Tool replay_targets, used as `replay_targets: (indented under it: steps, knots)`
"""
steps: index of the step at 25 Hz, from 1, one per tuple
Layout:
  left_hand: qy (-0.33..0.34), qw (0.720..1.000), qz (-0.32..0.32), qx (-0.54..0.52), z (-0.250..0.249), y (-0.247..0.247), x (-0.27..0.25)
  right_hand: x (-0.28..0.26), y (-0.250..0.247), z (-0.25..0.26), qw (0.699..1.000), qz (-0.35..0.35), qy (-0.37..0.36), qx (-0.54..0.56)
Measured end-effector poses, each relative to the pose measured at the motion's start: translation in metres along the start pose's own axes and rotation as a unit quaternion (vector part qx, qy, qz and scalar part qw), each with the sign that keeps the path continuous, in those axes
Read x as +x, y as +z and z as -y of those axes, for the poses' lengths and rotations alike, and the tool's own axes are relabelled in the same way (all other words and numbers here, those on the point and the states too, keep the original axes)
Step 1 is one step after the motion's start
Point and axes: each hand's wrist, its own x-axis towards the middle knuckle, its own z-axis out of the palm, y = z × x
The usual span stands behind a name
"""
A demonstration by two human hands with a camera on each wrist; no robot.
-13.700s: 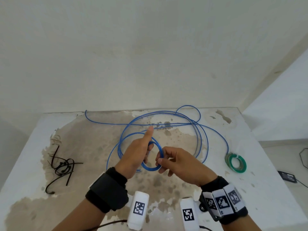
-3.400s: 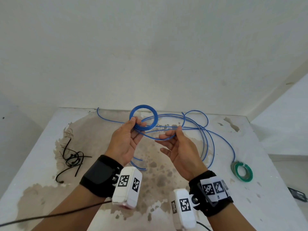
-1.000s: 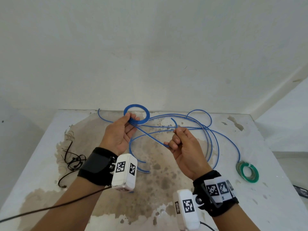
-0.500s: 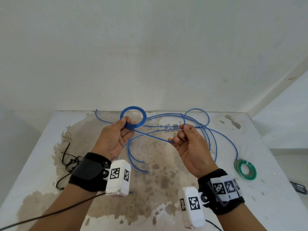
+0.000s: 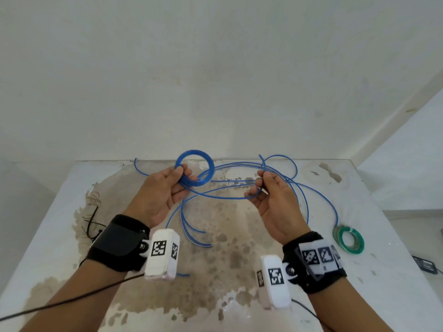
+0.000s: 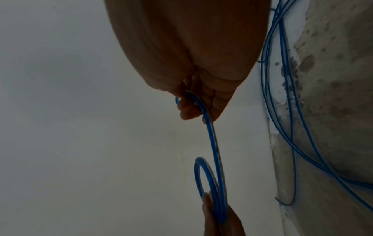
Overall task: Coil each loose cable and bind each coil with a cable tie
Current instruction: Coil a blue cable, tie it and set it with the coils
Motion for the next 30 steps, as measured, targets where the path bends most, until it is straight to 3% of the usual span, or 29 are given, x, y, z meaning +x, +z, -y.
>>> replay_targets:
  steps: [4,10,17,21,25,30]
  knots:
    - [-0.02,0.993,0.084,0.084,0.002,0.004,-0.017,0.017,-0.003,0.014,0.999,-0.018,-0.008,-0.032]
    - [-0.032,0.973,0.151,0.172,0.005,0.012,-0.028,0.02,0.009,0.019,0.994,0.028,-0.015,-0.103]
    - [-0.053,0.925,0.238,0.29,-0.002,0.016,-0.029,0.006,0.021,0.006,0.948,0.09,-0.043,-0.302]
    - [-0.052,0.914,0.25,0.316,-0.008,0.016,-0.026,-0.005,0.024,-0.004,0.949,0.113,-0.023,-0.293]
    - [-0.054,0.922,0.236,0.303,-0.008,0.014,-0.025,-0.011,0.021,-0.006,0.945,0.124,0.018,-0.302]
    - [-0.022,0.897,0.239,0.372,0.0,0.013,-0.021,-0.016,0.016,-0.006,0.93,0.157,0.068,-0.324]
